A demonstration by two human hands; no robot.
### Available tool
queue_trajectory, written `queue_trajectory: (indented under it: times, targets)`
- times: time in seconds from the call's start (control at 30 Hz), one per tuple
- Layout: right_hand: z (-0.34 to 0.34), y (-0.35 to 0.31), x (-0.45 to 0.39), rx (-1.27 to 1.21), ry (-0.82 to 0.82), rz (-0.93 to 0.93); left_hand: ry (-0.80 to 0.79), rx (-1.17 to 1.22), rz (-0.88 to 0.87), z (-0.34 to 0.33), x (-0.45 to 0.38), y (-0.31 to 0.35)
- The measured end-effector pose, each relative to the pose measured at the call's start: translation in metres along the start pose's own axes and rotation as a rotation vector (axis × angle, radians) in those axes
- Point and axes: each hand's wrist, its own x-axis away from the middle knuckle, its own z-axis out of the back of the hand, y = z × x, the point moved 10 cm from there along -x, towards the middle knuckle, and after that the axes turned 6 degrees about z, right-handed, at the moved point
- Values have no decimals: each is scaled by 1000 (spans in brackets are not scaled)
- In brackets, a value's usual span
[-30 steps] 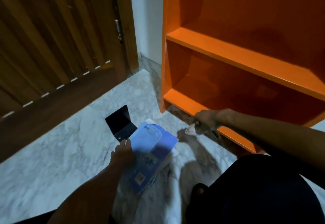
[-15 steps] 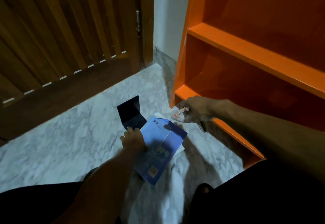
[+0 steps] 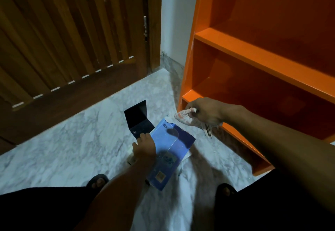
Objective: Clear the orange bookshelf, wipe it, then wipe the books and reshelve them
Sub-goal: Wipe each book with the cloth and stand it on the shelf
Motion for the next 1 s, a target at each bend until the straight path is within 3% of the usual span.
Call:
queue_trajectory:
  times: [0.13, 0.2, 0.3, 0.57, 0.83, 1.0]
  targets:
    - [-5, 0, 5, 22, -32, -2, 8, -104, -51, 23, 28, 4]
    - [-6, 4, 5, 30, -35, -4, 12, 35, -59, 22, 28, 3]
    - [-7, 7, 8, 2, -51, -21, -139, 163, -58, 11, 21, 1]
    - [25, 33, 32, -273, 125, -78, -126, 473, -170, 96, 3, 12]
    - [39, 89, 66, -886, 430, -368, -54, 881, -197, 256, 0, 11]
    - [40, 53, 61, -1379, 548, -318, -122, 1104, -169, 307, 18, 5]
